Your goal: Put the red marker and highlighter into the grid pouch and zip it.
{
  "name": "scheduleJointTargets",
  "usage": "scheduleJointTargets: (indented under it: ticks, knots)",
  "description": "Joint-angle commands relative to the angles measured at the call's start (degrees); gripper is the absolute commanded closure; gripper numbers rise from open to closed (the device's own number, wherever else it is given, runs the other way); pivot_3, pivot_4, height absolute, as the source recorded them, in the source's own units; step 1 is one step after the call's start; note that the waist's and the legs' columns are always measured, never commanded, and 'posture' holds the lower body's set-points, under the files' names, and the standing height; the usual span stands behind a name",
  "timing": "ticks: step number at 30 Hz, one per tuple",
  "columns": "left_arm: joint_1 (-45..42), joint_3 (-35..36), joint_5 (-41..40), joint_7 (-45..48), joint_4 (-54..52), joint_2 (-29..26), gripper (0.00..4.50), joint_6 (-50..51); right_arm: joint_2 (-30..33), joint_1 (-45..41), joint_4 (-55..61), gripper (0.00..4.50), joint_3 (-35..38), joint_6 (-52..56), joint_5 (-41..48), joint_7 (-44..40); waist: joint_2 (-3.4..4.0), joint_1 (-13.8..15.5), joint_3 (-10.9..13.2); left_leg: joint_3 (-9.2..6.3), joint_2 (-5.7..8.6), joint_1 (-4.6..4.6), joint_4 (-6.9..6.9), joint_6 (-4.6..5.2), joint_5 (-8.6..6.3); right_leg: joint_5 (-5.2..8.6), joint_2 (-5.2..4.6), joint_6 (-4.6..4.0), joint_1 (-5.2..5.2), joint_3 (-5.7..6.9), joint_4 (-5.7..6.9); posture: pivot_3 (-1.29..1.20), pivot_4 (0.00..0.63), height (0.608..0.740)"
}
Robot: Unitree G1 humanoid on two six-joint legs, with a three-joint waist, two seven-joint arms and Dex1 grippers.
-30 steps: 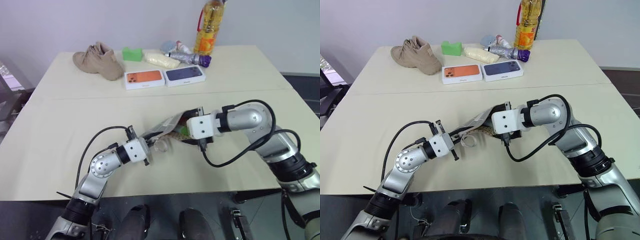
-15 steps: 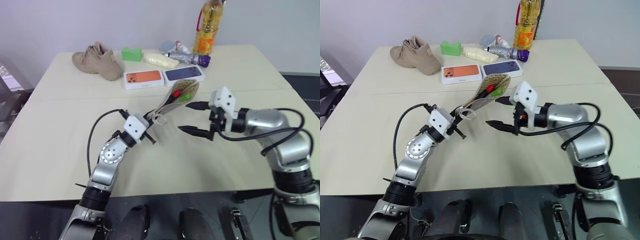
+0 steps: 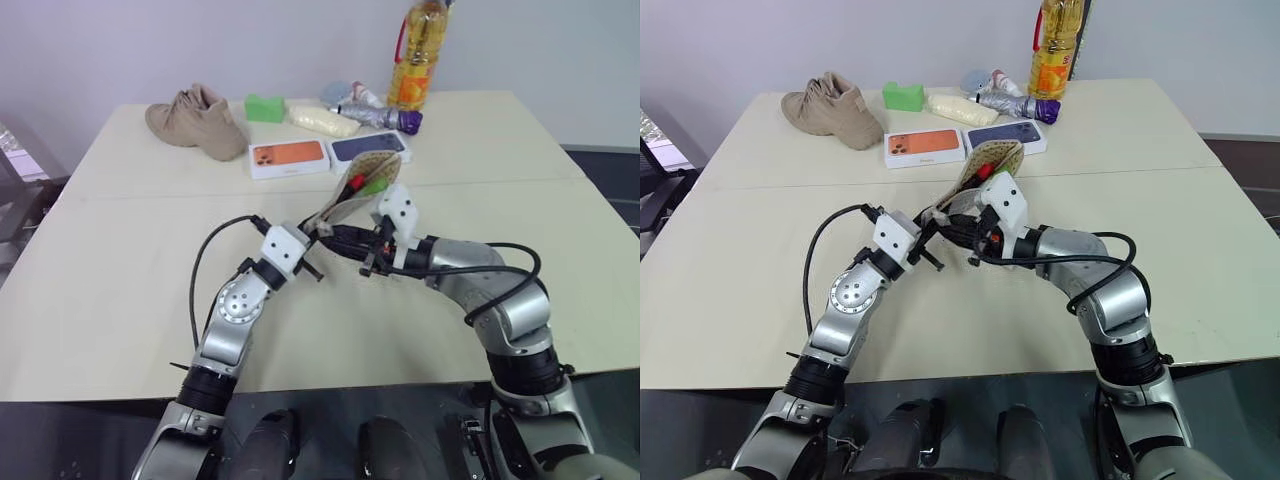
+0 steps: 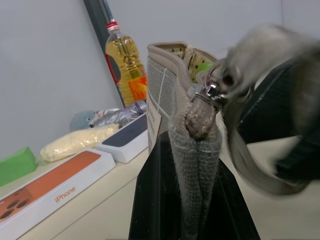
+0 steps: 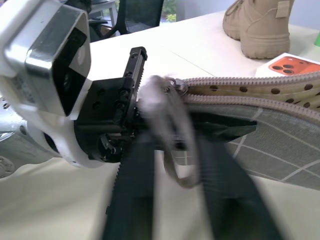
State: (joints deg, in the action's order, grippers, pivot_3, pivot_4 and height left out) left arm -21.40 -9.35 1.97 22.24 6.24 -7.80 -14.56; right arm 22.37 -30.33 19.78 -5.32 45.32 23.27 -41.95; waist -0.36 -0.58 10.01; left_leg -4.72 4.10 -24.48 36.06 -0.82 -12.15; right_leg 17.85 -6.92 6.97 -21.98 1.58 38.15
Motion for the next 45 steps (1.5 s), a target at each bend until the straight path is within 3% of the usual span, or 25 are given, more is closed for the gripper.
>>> scheduleJointTargets:
  ticks: [1,14,23,28,30,31,33,35,40,41,45]
  knots:
    - [-0.87,0.52,0.06,-0.59,-1.64,-0.37,4.5,-1.89,1.19,-1.58,0.34,4.45,1.51,-0.78,1.25,-0.25,0.0,-0.02,0.0,0.0,0.0,0.0,0.0,0.0,0.0,0.0,0.0,0.0,0.0,0.0,0.0,0.0,0.15,0.739]
    - [3.27,1.92,-0.99,2.63,-2.7,-7.05,4.5,-4.72,13.47,-5.44,-11.07,4.45,8.4,-9.67,-3.41,0.54,0.0,-0.03,0.0,0.03,0.0,0.0,-0.04,0.0,0.0,0.0,0.0,0.0,-0.01,-0.01,-0.02,0.0,0.15,0.739]
    - [8.03,1.91,-2.72,6.63,-4.89,-11.71,4.5,-6.85,17.02,-9.17,-25.19,4.45,8.76,-15.54,-10.93,6.93,0.01,-0.08,0.0,0.04,-0.03,0.0,-0.08,0.0,0.0,0.0,0.0,0.0,-0.03,-0.04,-0.03,0.0,0.15,0.739]
    - [9.78,2.04,-2.82,7.73,-5.39,-13.37,4.5,-6.65,17.83,-7.57,-25.36,4.45,7.62,-17.26,-11.83,5.27,0.01,-0.09,0.0,0.05,-0.03,0.0,-0.07,0.0,0.0,0.0,0.0,0.0,-0.02,-0.05,-0.03,0.0,0.15,0.739]
    - [10.75,2.24,-4.9,9.49,-5.75,-14.15,4.5,-4.38,19.0,-5.31,-22.12,4.45,7.63,-16.12,-8.9,0.23,0.01,-0.01,0.0,0.05,-0.04,0.0,-0.08,0.01,0.0,0.0,0.0,0.0,-0.02,-0.05,-0.04,0.0,0.15,0.739]
    - [11.14,2.49,-5.5,9.83,-5.96,-14.48,4.5,-3.95,19.63,-4.23,-20.74,4.22,7.88,-15.23,-7.41,-2.09,0.01,0.01,0.0,0.05,-0.04,0.0,-0.08,0.02,-0.01,0.0,0.0,0.0,-0.01,-0.05,-0.06,0.0,0.15,0.739]
    - [11.86,2.93,-7.39,10.62,-6.72,-14.89,3.81,-1.71,21.18,-1.95,-18.22,3.58,8.41,-13.78,-4.83,-6.07,0.01,-0.04,0.0,0.05,-0.04,0.0,-0.06,0.03,-0.02,0.0,0.0,0.0,0.01,-0.05,-0.07,0.0,0.15,0.739]
    - [12.65,3.28,-8.84,11.59,-7.74,-15.38,3.05,0.32,22.61,0.12,-16.44,2.66,8.83,-13.3,-3.45,-8.52,0.01,-0.06,0.0,0.04,-0.04,0.01,-0.06,0.04,-0.02,0.0,0.0,0.0,0.02,-0.04,-0.06,0.0,0.15,0.739]
    - [16.71,6.72,-9.9,10.75,-10.55,-17.47,0.38,4.94,26.07,6.65,-15.53,0.01,10.79,-13.64,-2.32,-12.23,0.01,-0.03,0.0,0.04,-0.05,0.02,-0.06,0.08,-0.05,0.01,0.0,0.0,0.03,-0.05,-0.08,0.0,0.15,0.739]
    - [18.05,7.9,-10.87,10.52,-11.4,-17.7,0.04,6.71,26.22,7.94,-15.34,0.0,11.55,-13.62,-1.73,-12.73,0.01,-0.03,0.0,0.04,-0.05,0.01,-0.07,0.08,-0.05,0.01,0.0,0.0,0.03,-0.05,-0.09,0.0,0.15,0.739]
    - [22.48,11.9,-14.36,9.22,-14.79,-17.72,0.04,13.14,25.37,10.47,-16.39,0.0,14.24,-13.59,-0.37,-12.03,0.02,-0.11,0.01,0.05,-0.06,0.02,-0.05,0.08,-0.05,0.01,-0.01,0.0,0.03,-0.07,-0.08,0.0,0.15,0.739]
